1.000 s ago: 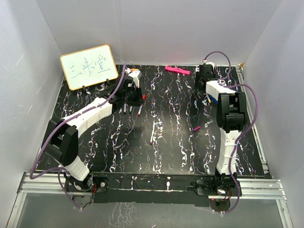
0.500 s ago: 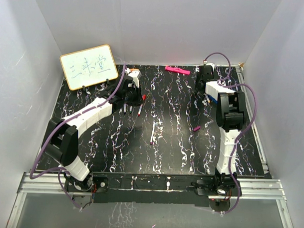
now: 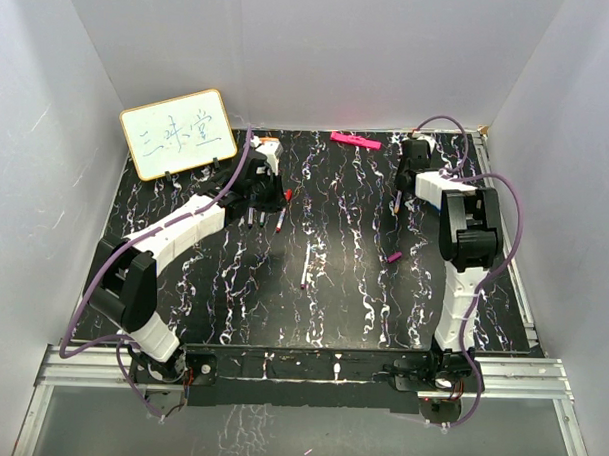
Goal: Insert the pens into the pen caps
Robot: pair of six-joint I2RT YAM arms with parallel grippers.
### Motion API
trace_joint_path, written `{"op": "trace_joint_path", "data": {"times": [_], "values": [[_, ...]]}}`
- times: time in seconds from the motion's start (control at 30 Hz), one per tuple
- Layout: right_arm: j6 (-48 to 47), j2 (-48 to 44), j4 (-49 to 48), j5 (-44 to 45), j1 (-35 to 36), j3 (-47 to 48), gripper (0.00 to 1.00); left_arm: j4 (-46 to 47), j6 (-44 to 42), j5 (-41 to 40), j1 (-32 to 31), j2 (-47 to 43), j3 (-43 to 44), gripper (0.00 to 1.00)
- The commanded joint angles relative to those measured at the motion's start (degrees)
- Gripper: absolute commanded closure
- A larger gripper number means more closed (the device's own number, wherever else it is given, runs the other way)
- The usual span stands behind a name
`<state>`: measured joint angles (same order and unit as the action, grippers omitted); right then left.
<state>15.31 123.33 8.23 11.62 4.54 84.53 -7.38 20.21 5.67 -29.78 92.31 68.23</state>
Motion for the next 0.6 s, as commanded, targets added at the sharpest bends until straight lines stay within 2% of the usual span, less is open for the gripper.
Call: {"op": "trace_joint_path", "data": {"times": [0.0, 0.13, 0.33, 0.57], "values": [[2.8, -1.5, 6.4, -3.1, 4.5, -3.8, 1.00, -0.6, -0.1, -1.8, -0.2, -3.5, 0.1, 0.95], [3.9, -2.0, 6.4, -0.6, 10.4, -4.2, 1.00, -1.1, -0.8, -3.2, -0.2, -4.6, -0.9, 0.95], [7.3, 0.0, 6.0, -1.5, 17.1, -0.8, 1.00, -3.7, -1.5, -5.4, -0.2, -5.0, -2.3, 0.96], [11.3, 2.8, 6.0, -0.1, 21.5, 3.6, 1.00, -2.6, -1.4, -5.4, -0.1, -7.6, -7.4, 0.93]]}}
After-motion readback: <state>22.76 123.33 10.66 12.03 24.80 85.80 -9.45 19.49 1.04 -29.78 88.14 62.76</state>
